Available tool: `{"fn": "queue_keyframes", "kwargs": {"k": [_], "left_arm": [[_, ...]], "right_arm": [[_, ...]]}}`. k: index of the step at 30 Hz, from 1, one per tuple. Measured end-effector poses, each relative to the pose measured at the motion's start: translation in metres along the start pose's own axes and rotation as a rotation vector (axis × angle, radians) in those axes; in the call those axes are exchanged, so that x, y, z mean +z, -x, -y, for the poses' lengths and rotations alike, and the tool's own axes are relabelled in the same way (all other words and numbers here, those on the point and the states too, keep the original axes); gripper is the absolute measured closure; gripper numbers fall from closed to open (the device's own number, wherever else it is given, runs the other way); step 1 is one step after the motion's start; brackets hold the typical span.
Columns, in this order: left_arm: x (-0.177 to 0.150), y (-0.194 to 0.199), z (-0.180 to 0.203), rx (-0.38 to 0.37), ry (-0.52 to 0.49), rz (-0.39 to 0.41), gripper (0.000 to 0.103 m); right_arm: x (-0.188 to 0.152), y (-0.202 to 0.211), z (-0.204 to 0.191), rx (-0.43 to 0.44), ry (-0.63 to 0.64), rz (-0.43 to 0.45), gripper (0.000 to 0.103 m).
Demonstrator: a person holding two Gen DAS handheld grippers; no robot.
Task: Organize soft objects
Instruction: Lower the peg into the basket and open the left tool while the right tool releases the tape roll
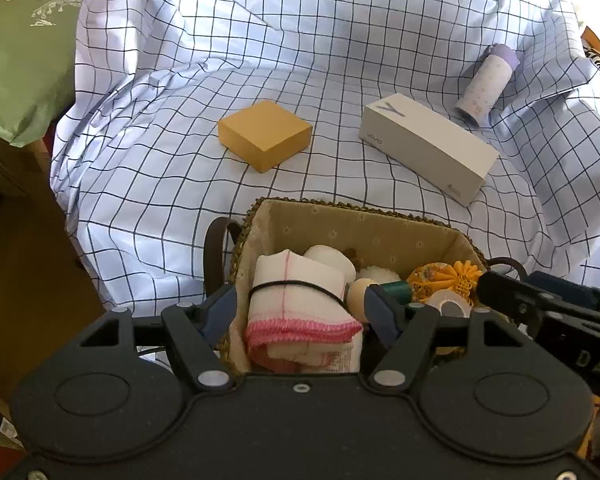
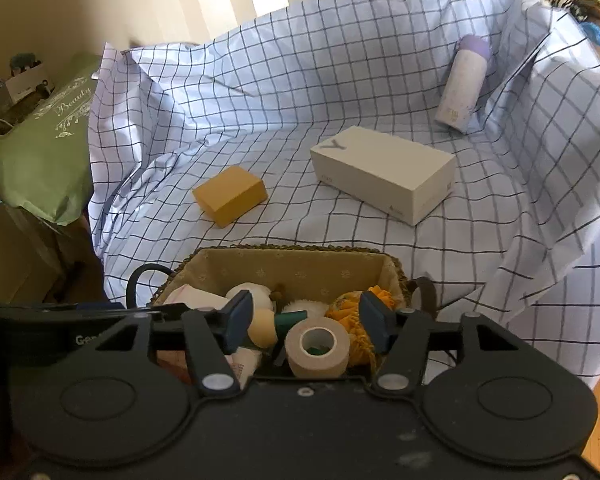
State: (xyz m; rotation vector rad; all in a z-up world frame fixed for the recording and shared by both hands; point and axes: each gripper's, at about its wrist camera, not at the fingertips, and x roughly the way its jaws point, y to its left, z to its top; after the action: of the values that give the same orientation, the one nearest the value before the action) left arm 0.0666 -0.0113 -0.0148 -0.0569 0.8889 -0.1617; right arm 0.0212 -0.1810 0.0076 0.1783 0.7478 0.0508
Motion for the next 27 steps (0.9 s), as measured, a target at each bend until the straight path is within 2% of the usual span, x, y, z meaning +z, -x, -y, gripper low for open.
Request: {"fn": "queue_keyframes", "kwargs": {"k": [5, 8, 20, 22, 26, 27], "left_arm": [[-0.008, 0.008, 0.001, 0.009, -0.003, 0.017, 0.036], [-0.013, 0.014, 0.002, 0.012, -0.012, 0.034, 0.03], [-0.033, 0.035, 0.005, 0.04, -0.027, 0.077, 0.027], [-0.035, 0.037, 0.006, 0.046, -0.028, 0.081, 0.022], [-0.04, 0.042, 0.005, 0.057, -0.028, 0.095, 0.02], [-0.041, 0.043, 0.005, 0.06, -0.028, 0.097, 0.015]], "right_arm": [[-0.008, 0.015, 0.001, -0.022, -0.007, 0.019, 0.037], [-0.012, 0.022, 0.001, -0.038, -0.015, 0.028, 0.032], [-0.031, 0.043, 0.004, -0.066, -0.056, 0.034, 0.02], [-0.034, 0.045, 0.003, -0.071, -0.054, 0.032, 0.017], [-0.038, 0.048, 0.003, -0.081, -0.058, 0.026, 0.016], [-0.039, 0.049, 0.003, -0.083, -0.06, 0.022, 0.015]]}}
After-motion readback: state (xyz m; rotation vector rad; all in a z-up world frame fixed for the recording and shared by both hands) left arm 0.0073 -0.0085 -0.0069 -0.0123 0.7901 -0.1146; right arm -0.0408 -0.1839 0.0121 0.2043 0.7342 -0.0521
